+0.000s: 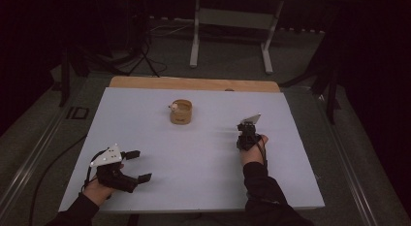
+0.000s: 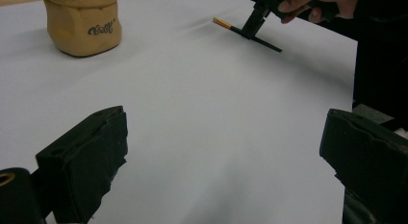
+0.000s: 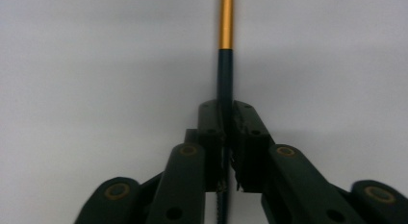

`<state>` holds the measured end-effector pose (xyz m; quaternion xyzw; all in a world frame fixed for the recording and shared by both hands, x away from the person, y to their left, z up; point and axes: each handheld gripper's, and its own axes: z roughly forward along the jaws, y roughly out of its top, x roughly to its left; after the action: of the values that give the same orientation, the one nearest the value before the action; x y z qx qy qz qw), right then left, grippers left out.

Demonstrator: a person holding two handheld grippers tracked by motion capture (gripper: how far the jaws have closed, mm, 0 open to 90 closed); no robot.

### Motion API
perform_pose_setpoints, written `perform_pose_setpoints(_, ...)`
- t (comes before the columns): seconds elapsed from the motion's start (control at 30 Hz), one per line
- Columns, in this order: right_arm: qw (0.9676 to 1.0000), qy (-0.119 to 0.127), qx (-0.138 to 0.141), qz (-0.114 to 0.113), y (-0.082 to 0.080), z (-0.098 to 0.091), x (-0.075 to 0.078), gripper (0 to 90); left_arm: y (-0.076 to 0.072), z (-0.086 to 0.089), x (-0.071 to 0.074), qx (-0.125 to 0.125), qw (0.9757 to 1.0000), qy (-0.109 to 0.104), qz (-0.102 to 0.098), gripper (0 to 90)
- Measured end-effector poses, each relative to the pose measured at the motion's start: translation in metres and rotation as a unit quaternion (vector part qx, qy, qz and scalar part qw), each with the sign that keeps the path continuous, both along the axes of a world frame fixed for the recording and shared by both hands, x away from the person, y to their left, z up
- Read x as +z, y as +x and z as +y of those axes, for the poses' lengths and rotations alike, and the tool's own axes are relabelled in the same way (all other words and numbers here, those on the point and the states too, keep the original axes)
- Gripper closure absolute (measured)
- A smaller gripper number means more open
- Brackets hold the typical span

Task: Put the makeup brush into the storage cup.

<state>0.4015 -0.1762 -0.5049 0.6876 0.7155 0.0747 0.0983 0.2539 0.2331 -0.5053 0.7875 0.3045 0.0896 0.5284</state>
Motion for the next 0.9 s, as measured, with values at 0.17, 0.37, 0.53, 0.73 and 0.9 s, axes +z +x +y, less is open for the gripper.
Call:
perform_pose_setpoints(0.17, 0.9998, 0.01, 0.004, -0.019, 0.0, -0.004, 0.008, 83.8, 0.0, -0.001, 0.0, -0.003, 1.0, 0.001, -0.002, 3.5)
perform_pose_setpoints(0.37, 0.9986, 0.013, 0.046, -0.023, -0.002, -0.01, 0.015, 83.9, 0.0, -0.001, 0.0, -0.002, 1.0, 0.004, -0.003, 3.5)
perform_pose_setpoints(0.53, 0.9953, 0.036, 0.089, -0.009, -0.002, -0.022, 0.015, 84.0, 0.0, -0.002, 0.0, -0.001, 1.0, 0.006, -0.004, 3.5)
perform_pose_setpoints(0.73, 0.9867, 0.033, 0.159, -0.002, -0.005, -0.031, 0.021, 84.0, 0.0, -0.003, 0.0, -0.002, 1.0, 0.007, -0.004, 3.5)
perform_pose_setpoints(0.9, 0.9763, 0.032, 0.214, 0.004, -0.007, -0.034, 0.021, 84.0, 0.0, -0.002, -0.001, -0.001, 1.0, 0.007, -0.003, 3.5)
